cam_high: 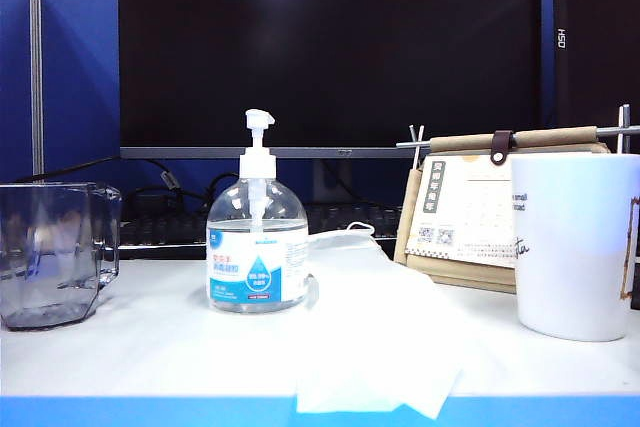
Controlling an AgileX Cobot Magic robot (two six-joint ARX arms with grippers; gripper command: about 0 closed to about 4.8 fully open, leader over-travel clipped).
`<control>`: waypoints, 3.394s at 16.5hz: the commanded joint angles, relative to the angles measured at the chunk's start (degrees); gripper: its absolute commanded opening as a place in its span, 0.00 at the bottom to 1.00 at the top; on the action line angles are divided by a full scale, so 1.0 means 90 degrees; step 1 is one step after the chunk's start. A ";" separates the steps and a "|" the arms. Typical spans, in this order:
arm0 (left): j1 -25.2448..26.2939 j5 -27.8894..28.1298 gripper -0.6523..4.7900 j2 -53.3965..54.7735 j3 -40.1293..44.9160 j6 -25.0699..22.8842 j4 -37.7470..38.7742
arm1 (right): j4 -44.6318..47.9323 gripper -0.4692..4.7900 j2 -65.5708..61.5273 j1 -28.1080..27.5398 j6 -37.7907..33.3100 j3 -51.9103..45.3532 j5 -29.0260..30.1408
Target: Swap the positions of the transparent plastic cup and the white ceramic cup.
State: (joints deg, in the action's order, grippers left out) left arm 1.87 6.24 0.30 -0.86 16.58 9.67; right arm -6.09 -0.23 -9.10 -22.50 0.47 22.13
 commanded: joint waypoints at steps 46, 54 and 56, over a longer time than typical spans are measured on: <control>-0.1032 -0.2436 0.61 0.6994 -0.3623 0.0976 0.0699 | -0.0474 0.60 -0.2035 -0.0002 0.0024 0.4337 0.2220; -0.1030 -0.3106 0.11 0.7902 -0.4048 0.0512 0.0724 | -0.0515 0.59 -0.2076 -0.0012 0.0027 0.4325 0.2198; -0.1030 -0.3152 0.11 0.7885 -0.4051 0.0223 0.0777 | -0.1132 0.60 -0.2266 -0.0005 0.0095 0.4320 0.2195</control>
State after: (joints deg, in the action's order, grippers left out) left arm -7.40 -21.93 71.50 -37.08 20.47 16.12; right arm -13.37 -19.97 -9.28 -22.39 39.03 42.04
